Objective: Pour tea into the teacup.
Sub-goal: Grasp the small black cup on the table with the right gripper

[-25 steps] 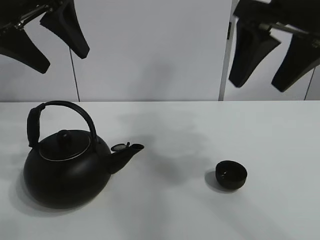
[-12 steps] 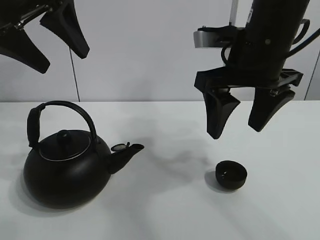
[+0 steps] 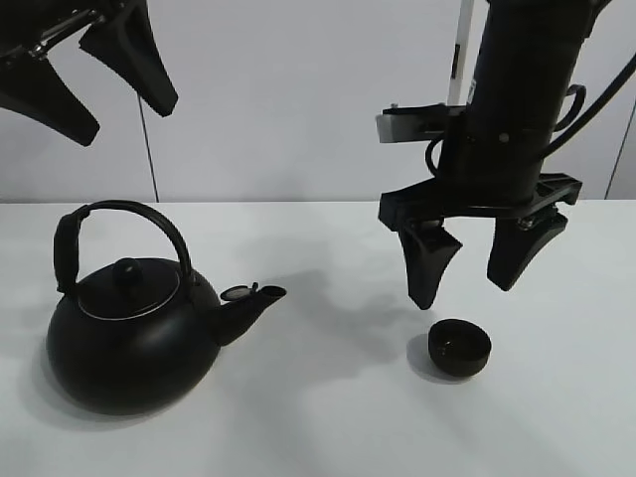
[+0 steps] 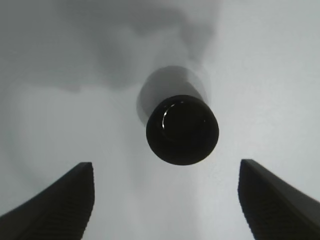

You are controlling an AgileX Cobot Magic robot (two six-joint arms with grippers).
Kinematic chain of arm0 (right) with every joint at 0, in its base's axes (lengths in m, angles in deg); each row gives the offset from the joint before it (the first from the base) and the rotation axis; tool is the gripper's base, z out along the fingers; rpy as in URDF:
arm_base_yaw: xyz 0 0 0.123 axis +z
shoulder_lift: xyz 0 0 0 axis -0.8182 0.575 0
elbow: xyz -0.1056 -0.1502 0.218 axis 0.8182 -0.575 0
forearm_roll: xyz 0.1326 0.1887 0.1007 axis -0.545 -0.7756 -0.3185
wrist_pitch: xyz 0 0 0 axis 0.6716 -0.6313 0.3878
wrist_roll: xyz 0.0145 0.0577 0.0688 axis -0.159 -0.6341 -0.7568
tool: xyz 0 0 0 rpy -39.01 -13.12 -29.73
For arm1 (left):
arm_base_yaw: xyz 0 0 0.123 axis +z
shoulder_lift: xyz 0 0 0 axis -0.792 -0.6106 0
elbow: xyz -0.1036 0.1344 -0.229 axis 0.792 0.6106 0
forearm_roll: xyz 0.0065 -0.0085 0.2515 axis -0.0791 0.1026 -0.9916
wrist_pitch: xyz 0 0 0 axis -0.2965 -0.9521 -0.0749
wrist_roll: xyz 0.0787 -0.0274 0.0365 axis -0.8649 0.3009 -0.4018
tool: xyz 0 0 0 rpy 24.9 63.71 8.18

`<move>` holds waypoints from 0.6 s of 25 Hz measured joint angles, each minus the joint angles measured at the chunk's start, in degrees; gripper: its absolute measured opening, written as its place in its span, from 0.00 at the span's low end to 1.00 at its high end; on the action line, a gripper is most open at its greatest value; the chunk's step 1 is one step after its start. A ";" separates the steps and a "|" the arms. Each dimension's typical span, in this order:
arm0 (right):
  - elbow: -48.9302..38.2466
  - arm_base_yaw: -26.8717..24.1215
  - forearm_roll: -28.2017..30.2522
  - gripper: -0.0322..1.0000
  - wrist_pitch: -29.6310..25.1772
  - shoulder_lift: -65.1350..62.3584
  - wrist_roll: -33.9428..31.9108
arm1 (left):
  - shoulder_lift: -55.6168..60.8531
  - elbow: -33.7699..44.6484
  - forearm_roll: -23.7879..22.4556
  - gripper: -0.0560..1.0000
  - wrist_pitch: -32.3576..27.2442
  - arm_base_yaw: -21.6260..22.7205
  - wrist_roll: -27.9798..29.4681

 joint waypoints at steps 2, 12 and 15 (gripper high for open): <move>0.00 0.00 0.04 0.56 0.52 1.11 -0.02 | 0.00 0.00 0.00 0.56 0.00 0.00 0.00; 0.26 0.00 0.28 0.56 2.24 6.55 -2.27 | 0.00 0.00 0.00 0.56 0.06 0.00 0.00; 0.37 0.00 0.82 0.56 3.24 7.62 -2.62 | 0.00 0.00 0.00 0.56 0.06 0.00 0.05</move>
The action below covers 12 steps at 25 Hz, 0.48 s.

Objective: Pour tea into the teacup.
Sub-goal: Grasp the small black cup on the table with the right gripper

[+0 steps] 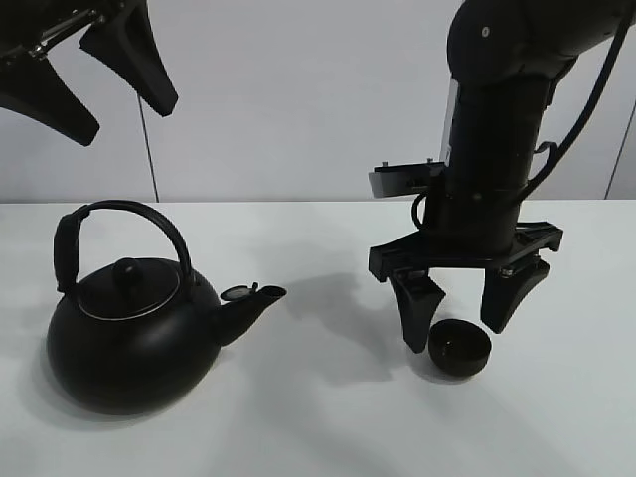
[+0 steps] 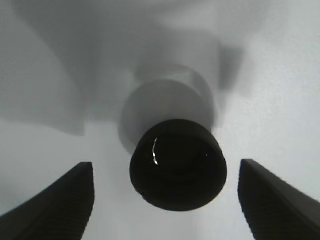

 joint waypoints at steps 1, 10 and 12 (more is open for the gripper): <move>0.00 0.00 0.02 0.56 0.11 0.41 0.00 | 0.00 0.00 0.00 0.56 0.00 0.00 0.00; 0.07 0.00 0.45 0.55 0.58 3.95 0.00 | 0.00 0.00 0.00 0.56 0.00 0.00 -0.05; 0.11 0.00 0.44 0.50 0.58 4.21 -0.48 | 0.00 0.00 0.00 0.56 0.00 0.00 -0.05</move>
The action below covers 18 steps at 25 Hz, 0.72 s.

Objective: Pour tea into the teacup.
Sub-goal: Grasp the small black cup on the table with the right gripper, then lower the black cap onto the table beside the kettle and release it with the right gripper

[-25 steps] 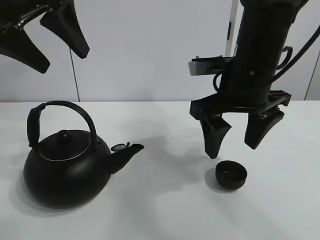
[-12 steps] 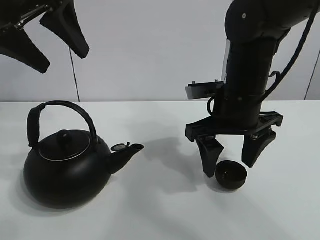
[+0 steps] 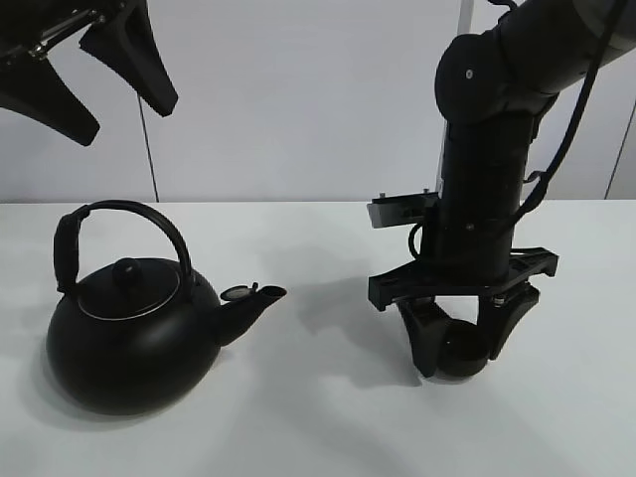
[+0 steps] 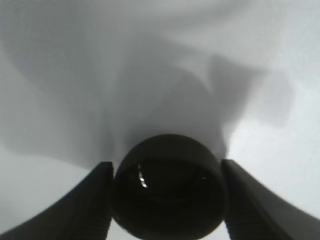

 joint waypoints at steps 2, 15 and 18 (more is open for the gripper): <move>0.10 0.00 0.02 0.42 0.07 -0.05 -0.33 | 0.00 0.00 0.00 0.56 0.00 0.00 0.00; 0.12 0.00 -0.40 0.42 -0.16 -9.01 -0.36 | 0.00 0.00 0.00 0.56 0.00 0.00 0.00; 0.12 0.75 -1.95 0.42 -0.16 -11.12 1.03 | 0.00 0.00 0.00 0.56 0.00 0.00 0.00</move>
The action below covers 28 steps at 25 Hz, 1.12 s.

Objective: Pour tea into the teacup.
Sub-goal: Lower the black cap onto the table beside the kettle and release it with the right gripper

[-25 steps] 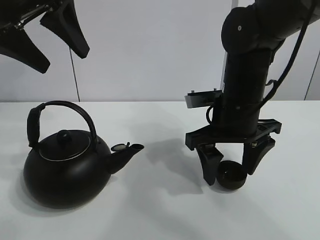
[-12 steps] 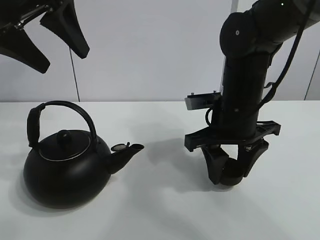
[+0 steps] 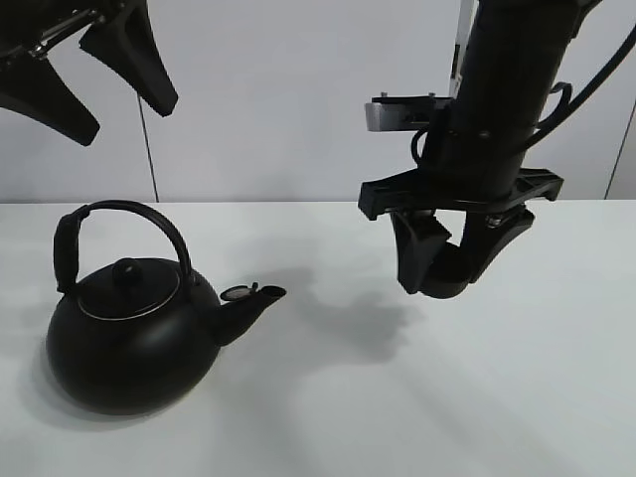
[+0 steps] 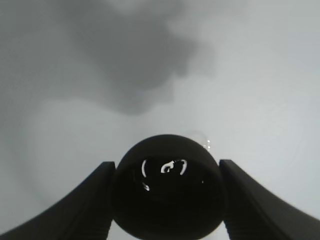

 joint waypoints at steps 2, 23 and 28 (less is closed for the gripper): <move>0.00 1.82 -0.17 0.42 0.00 -0.22 0.72 | 0.00 0.00 0.00 0.56 0.00 0.00 0.00; 0.00 12.60 -0.77 0.42 12.22 10.24 -0.55 | 0.00 0.00 0.00 0.56 0.00 0.00 0.00; 0.00 12.60 -0.77 0.42 13.21 10.31 -0.55 | 0.00 0.00 0.00 0.56 0.00 0.00 0.00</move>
